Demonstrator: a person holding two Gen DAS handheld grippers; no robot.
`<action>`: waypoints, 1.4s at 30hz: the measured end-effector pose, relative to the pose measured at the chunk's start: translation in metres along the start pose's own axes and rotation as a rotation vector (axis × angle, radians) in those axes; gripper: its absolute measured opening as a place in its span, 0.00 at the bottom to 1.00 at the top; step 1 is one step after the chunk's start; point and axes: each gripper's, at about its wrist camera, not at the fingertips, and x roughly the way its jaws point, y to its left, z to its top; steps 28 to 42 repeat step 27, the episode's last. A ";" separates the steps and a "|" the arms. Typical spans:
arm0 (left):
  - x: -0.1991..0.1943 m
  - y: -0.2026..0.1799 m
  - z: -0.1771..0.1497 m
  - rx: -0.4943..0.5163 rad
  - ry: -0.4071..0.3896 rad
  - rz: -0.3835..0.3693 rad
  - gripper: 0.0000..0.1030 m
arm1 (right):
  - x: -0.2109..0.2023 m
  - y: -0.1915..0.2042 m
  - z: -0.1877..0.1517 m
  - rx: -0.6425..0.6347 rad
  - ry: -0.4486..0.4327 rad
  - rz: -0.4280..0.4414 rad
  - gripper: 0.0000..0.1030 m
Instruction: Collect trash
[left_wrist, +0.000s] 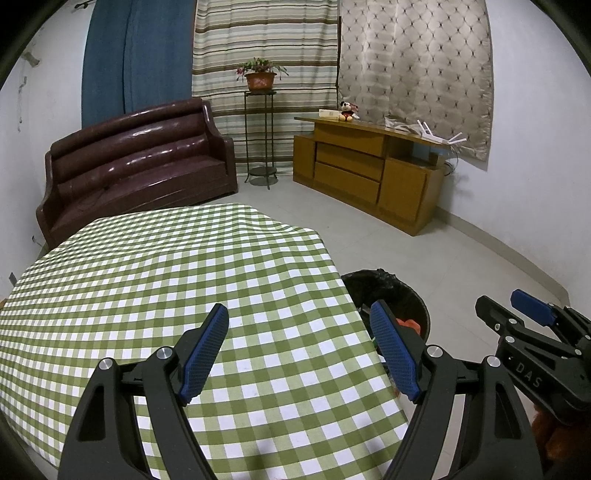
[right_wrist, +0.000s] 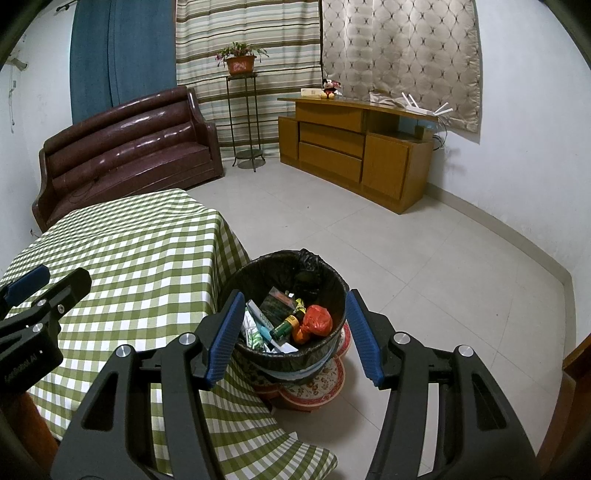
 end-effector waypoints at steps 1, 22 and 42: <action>0.000 0.000 0.000 0.002 0.000 0.000 0.74 | 0.000 0.000 0.000 0.000 0.000 0.000 0.54; 0.006 -0.007 -0.001 0.032 -0.007 0.012 0.78 | 0.000 0.001 0.001 -0.001 0.001 0.000 0.54; 0.011 -0.001 -0.003 0.021 0.017 0.019 0.78 | -0.001 0.004 -0.004 -0.011 0.008 -0.003 0.55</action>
